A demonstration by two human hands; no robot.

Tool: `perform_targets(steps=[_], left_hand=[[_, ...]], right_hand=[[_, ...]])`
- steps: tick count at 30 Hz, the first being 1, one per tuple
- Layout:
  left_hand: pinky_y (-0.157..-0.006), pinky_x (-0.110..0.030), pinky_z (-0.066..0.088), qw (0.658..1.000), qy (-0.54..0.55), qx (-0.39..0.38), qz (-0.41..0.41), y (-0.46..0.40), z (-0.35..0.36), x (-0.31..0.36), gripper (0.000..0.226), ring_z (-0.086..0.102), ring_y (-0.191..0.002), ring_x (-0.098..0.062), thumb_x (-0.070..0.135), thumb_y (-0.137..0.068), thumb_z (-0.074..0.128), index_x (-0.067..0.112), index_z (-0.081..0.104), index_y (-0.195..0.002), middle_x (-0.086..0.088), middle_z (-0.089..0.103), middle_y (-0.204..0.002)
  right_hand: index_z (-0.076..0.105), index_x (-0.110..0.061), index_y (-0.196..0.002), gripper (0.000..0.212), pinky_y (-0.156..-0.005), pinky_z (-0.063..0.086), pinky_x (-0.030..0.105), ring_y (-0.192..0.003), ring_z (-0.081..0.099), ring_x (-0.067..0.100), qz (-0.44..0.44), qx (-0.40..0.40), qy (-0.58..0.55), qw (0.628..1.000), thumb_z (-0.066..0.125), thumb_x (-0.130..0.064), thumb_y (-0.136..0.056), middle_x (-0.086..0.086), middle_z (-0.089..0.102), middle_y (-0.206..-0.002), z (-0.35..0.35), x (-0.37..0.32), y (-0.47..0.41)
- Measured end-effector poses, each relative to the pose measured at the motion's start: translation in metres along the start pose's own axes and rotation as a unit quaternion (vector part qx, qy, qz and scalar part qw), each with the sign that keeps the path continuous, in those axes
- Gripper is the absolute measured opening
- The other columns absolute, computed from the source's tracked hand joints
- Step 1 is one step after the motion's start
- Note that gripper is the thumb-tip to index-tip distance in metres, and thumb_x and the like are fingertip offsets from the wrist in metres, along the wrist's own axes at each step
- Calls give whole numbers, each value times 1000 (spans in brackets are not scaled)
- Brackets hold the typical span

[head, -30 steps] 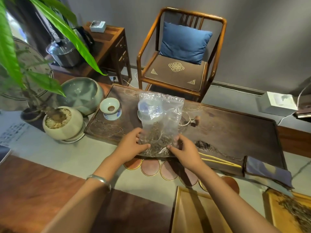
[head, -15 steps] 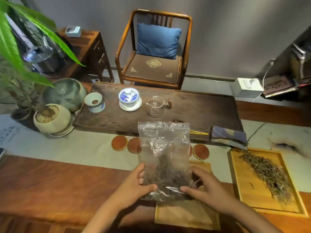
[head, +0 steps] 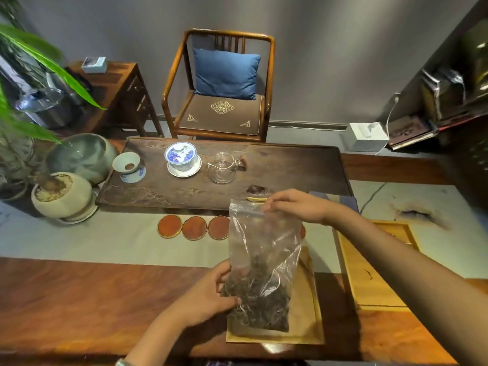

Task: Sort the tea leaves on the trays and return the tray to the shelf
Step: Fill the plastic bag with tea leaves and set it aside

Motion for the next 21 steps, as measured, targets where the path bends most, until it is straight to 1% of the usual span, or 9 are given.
perform_targets(steps=[2,6,10,12,15,17,18,20,21], left_hand=[[-81,-7,47,1000,4,0,2,2,-1,1,65,61,-108,4,-10,-81,65,28,45,-129,28,64,-117],[-80,-5,45,1000,3,-6,7,5,1,0,60,61,-108,4,-4,-81,67,28,45,-127,29,63,-117],[-79,-5,46,1000,0,-6,9,5,1,-6,54,62,-106,3,1,-80,69,30,49,-120,26,64,-119],[-81,-6,46,1000,-8,-4,6,3,1,-10,53,63,-107,-1,3,-78,70,32,51,-119,21,65,-120],[-89,-21,46,1000,-25,16,1,0,-2,-20,54,65,-99,-14,7,-76,72,41,55,-114,8,70,-115],[-90,-40,46,999,-21,24,-14,-2,-4,-26,53,59,-94,-21,6,-76,73,30,53,-118,-3,70,-108],[-91,-44,48,1000,-10,22,-19,-2,-5,-28,52,61,-95,-23,3,-77,72,23,51,-120,-7,69,-110],[-87,-36,53,1000,6,19,-21,-2,-5,-28,50,66,-96,-18,-3,-78,71,14,49,-119,-11,68,-111],[-84,-31,52,1000,4,22,-21,-2,-5,-27,50,65,-93,-15,-3,-78,71,15,49,-119,-14,65,-110]], right_hand=[[69,-7,-98,22,-88,52,30,-95,65,25,-21,-10,-34,999,49,-17,-97,13,68,-100,4,-4,-1],[68,-3,-93,18,-74,55,22,-82,63,18,-43,23,-98,994,52,-10,-95,19,65,-95,-3,1,4],[71,-8,-95,18,-69,51,14,-82,67,7,-12,5,-78,997,53,-10,-94,3,70,-93,-1,18,12],[71,-7,-96,16,-73,53,18,-86,67,10,-8,-2,-57,998,56,-12,-94,2,71,-94,0,22,16],[72,-7,-95,13,-70,54,20,-81,67,14,-5,8,-56,998,61,-13,-91,3,71,-88,-2,19,22],[73,-9,-89,10,-63,51,17,-71,65,10,9,20,-78,997,65,-16,-89,-2,70,-78,-3,16,28],[73,-10,-87,10,-61,51,18,-69,63,11,20,25,-88,996,66,-17,-88,-3,69,-75,-3,15,32],[72,-9,-85,11,-57,49,20,-65,60,13,38,31,-105,993,69,-20,-85,-3,68,-70,2,14,40],[72,-9,-84,12,-54,47,20,-63,58,13,41,33,-116,992,71,-20,-83,-4,67,-67,5,13,45]])
Point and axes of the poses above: each hand's wrist, its own y-axis away from the middle knuckle, its own z-axis out of the palm, x = y × z, the point moved 9 cm from there along -y, towards the middle knuckle
